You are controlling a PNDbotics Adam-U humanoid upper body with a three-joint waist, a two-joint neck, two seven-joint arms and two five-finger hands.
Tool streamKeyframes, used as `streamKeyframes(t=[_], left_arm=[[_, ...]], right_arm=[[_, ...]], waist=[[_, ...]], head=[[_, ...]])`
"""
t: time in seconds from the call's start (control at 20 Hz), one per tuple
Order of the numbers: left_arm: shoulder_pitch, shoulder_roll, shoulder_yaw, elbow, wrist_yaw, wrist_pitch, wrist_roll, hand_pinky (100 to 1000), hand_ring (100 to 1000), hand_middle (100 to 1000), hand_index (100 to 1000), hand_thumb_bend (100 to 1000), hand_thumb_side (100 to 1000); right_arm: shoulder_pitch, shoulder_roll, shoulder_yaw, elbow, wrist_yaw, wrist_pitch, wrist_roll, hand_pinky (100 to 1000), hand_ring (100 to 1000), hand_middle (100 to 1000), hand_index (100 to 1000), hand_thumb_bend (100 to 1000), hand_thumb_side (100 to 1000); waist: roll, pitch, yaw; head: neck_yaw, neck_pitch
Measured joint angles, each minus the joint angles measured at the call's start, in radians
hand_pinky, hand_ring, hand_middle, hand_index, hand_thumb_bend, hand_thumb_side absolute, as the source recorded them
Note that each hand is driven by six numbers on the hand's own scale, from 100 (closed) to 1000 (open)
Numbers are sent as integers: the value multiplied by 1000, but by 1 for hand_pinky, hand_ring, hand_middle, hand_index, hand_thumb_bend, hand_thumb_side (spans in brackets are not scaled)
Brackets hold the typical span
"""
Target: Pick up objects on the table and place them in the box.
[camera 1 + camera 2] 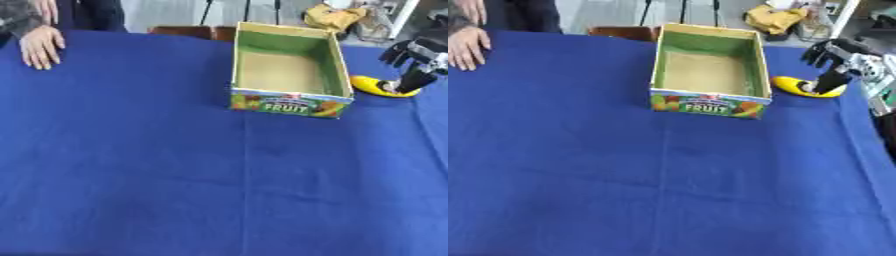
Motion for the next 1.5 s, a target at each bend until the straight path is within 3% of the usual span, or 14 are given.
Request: streamKeyframes(t=[0.75, 1.5], left_arm=[[-4, 0, -1, -9, 1, 2, -6, 608, 599, 603, 758, 522, 770], [-4, 0, -1, -9, 1, 2, -7, 608, 599, 604, 760, 523, 771]], right_arm=[[-1, 6, -16, 37, 54, 10, -19, 605, 747, 694, 785, 301, 100], [5, -2, -30, 62, 71, 22, -37, 608, 769, 702, 784, 286, 100]], waist=[[6, 15, 33], [12, 20, 35]], head=[[-20, -10], [-35, -25]])
